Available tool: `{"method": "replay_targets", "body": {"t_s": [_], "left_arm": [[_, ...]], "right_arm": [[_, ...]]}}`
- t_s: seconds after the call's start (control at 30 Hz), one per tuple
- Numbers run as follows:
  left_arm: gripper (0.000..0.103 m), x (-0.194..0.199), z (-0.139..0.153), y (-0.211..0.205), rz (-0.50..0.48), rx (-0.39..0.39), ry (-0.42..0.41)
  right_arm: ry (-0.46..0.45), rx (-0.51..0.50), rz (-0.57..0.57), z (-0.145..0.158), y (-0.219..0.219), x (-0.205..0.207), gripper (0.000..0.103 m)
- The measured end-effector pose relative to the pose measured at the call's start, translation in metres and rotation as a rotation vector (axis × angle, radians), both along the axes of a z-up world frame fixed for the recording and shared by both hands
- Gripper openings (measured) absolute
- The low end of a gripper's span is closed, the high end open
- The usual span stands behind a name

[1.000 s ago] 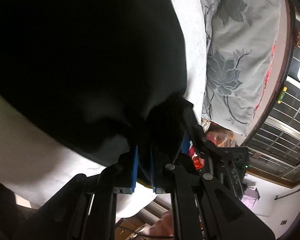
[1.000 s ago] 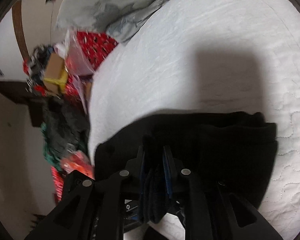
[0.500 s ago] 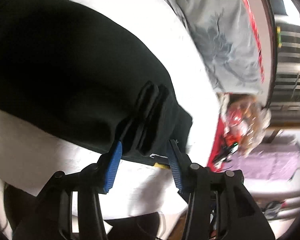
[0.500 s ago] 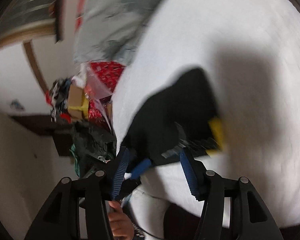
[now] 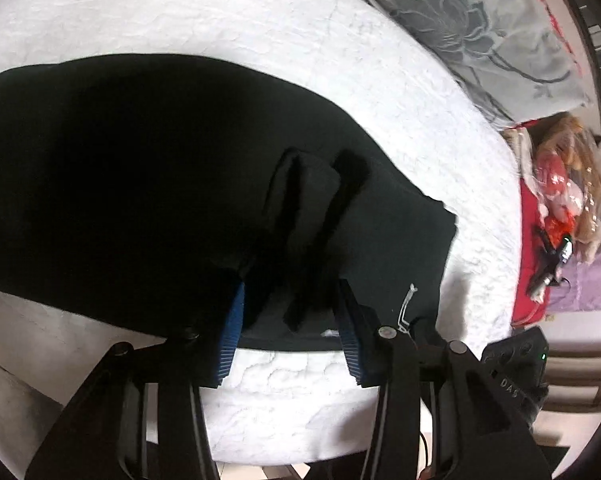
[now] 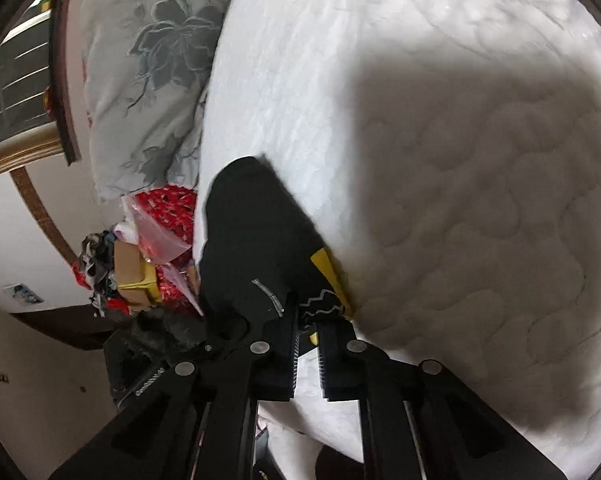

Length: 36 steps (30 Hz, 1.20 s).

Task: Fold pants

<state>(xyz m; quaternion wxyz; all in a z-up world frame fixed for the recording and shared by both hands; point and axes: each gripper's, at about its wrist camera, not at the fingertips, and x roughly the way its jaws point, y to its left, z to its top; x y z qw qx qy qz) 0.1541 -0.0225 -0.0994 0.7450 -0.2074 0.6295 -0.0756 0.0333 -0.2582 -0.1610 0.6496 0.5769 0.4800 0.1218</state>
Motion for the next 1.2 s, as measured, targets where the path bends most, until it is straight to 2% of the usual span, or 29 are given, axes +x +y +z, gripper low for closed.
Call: {"method": "replay_targets", "body": {"t_s": [0.13, 0.27, 0.4, 0.5, 0.6, 0.67, 0.87, 1.0, 1.1, 1.2], "left_arm": [[0.042, -0.011, 0.016, 0.035, 0.013, -0.062, -0.009], [0.042, -0.018, 0.041, 0.087, 0.05, -0.075, -0.05], [0.043, -0.016, 0.06, 0.147, 0.089, -0.057, -0.083], [0.044, -0.015, 0.067, 0.193, 0.092, -0.003, -0.081], [0.044, -0.009, 0.062, 0.233, 0.086, 0.024, -0.055], [0.044, -0.005, 0.055, 0.252, 0.075, 0.006, -0.032], [0.044, 0.033, 0.032, 0.282, -0.005, -0.084, 0.031], [0.044, 0.058, 0.027, 0.282, -0.09, -0.117, 0.043], [0.044, 0.076, 0.021, 0.275, -0.154, -0.103, 0.057], [0.044, 0.089, 0.012, 0.268, -0.224, -0.122, 0.081]], "right_arm": [[-0.068, -0.037, 0.054, 0.035, -0.003, -0.009, 0.017], [-0.175, -0.199, 0.147, 0.084, 0.02, -0.008, 0.027], [-0.278, -0.392, 0.308, 0.117, 0.087, 0.0, 0.04], [-0.355, -0.537, 0.456, 0.13, 0.155, 0.004, 0.042], [-0.452, -0.687, 0.586, 0.135, 0.222, -0.005, 0.042], [-0.531, -0.775, 0.656, 0.136, 0.269, -0.011, 0.047], [-0.707, -0.927, 0.722, 0.136, 0.367, -0.02, 0.062], [-0.765, -1.009, 0.714, 0.128, 0.41, -0.018, 0.071], [-0.76, -1.072, 0.705, 0.113, 0.432, -0.015, 0.072], [-0.744, -1.144, 0.69, 0.099, 0.446, -0.013, 0.072]]}}
